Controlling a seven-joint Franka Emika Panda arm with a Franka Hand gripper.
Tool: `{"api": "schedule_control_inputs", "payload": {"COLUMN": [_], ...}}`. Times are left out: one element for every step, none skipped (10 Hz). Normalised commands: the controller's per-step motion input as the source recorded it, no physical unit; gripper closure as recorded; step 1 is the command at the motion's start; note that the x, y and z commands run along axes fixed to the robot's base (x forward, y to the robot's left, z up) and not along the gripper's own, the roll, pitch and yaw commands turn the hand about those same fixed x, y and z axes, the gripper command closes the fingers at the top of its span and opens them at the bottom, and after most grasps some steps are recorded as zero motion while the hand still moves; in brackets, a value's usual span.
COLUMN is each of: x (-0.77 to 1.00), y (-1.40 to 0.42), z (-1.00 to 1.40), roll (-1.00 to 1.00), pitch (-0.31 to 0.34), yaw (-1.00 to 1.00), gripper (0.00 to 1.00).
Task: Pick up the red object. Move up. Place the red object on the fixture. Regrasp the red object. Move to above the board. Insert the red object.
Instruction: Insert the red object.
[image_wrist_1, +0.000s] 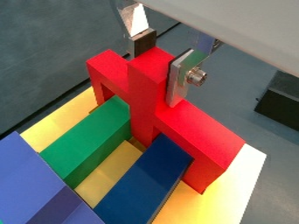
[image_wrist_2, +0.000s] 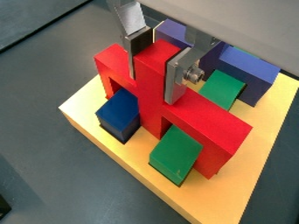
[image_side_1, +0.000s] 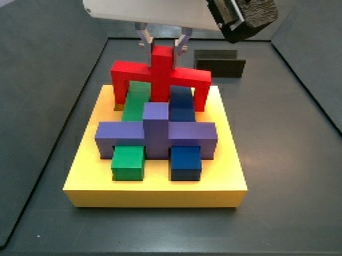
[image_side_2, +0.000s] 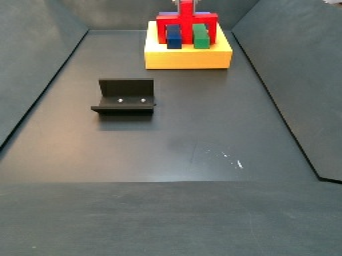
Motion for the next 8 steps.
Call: {"api": "schedule_control_inputs", "payload": {"x": [0.00, 0.01, 0.07, 0.04, 0.09, 0.00, -0.03, -0.03], "y": [-0.07, -0.09, -0.02, 0.00, 0.01, 0.00, 0.00, 0.00], "z": [-0.49, -0.44, -0.46, -0.42, -0.44, -0.53, -0.82, -0.85], "roll": [0.00, 0.00, -0.03, -0.04, 0.00, 0.00, 0.00, 0.00], "pitch": [-0.236, -0.214, -0.180, -0.124, -0.080, -0.106, -0.200, -0.204], "yaw": [0.42, 0.53, 0.49, 0.29, 0.03, 0.00, 0.00, 0.00], "gripper": [1.00, 1.00, 1.00, 1.00, 1.00, 1.00, 1.00, 1.00]}}
